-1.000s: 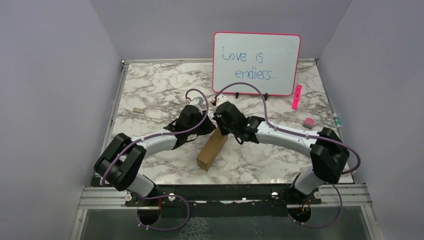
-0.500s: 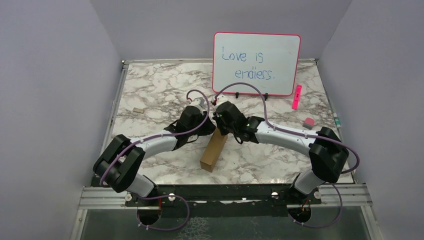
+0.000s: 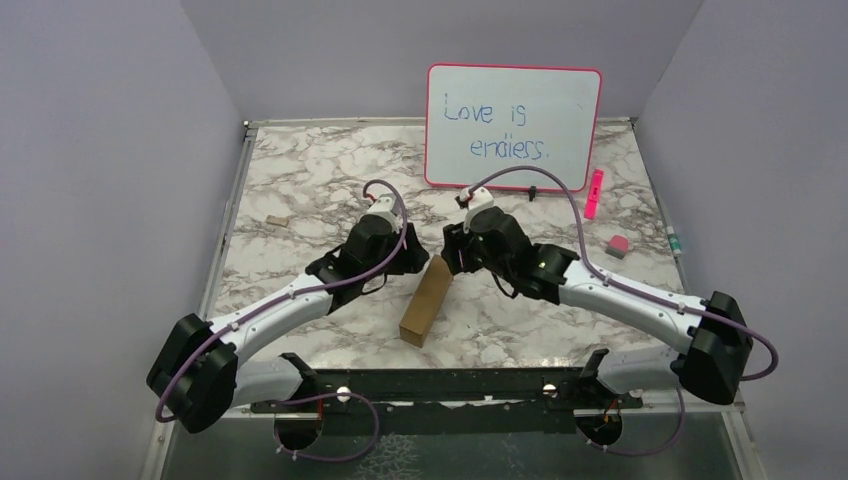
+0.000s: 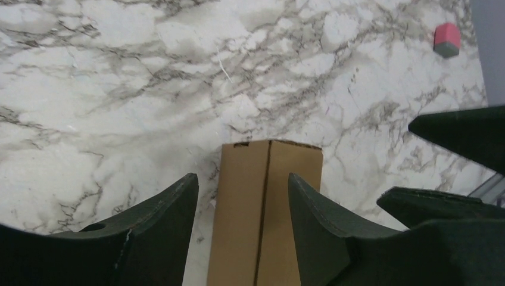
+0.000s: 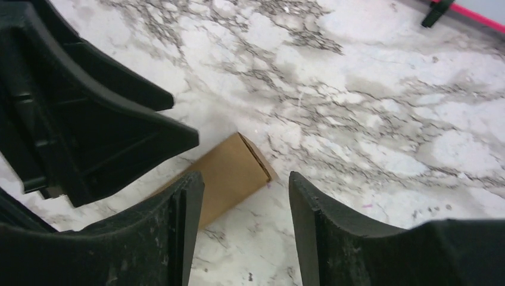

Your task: Fold the paper box

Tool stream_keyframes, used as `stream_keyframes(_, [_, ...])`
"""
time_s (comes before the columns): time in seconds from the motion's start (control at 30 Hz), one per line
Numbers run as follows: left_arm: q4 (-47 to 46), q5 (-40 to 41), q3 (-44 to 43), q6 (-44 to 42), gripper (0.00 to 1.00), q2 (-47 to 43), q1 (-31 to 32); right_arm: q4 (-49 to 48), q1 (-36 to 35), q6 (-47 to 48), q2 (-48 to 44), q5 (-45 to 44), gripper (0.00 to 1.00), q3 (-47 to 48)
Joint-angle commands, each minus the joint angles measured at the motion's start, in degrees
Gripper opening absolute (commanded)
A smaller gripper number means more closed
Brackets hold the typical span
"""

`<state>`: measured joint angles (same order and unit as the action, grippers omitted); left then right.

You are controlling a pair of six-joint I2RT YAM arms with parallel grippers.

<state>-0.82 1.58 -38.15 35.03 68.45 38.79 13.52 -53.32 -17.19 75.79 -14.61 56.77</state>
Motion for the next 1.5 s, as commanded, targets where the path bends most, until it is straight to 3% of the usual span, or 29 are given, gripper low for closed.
stream_keyframes(0.0, [9.2,2.0,-3.5,-4.1,0.61,-1.5,4.9,0.3,-0.4,-4.6,-5.3,-6.2,0.65,-5.5])
stream_keyframes(0.33, [14.6,13.7,-7.7,-6.5,0.7,1.1,15.8,-3.3,-0.4,-10.0,-17.1,-14.8,0.89,-17.9])
stream_keyframes(0.5, [18.3,21.1,-12.1,-7.4,0.75,7.2,20.7,-3.9,-0.4,-12.1,-22.3,-18.2,0.95,-21.4])
stream_keyframes(0.8, [22.9,28.2,-16.3,-8.3,0.78,13.0,22.6,-3.6,-0.4,-12.4,-27.7,-21.4,1.0,-25.0])
stream_keyframes(1.23, [21.3,26.6,-15.8,-7.3,0.65,14.0,22.0,-3.4,-0.4,-12.4,-28.4,-22.2,1.0,-25.9])
stream_keyframes(1.47, [5.8,8.8,-6.3,-2.5,0.51,6.0,9.4,-2.7,-0.4,-12.6,-29.3,-21.7,1.0,-26.0])
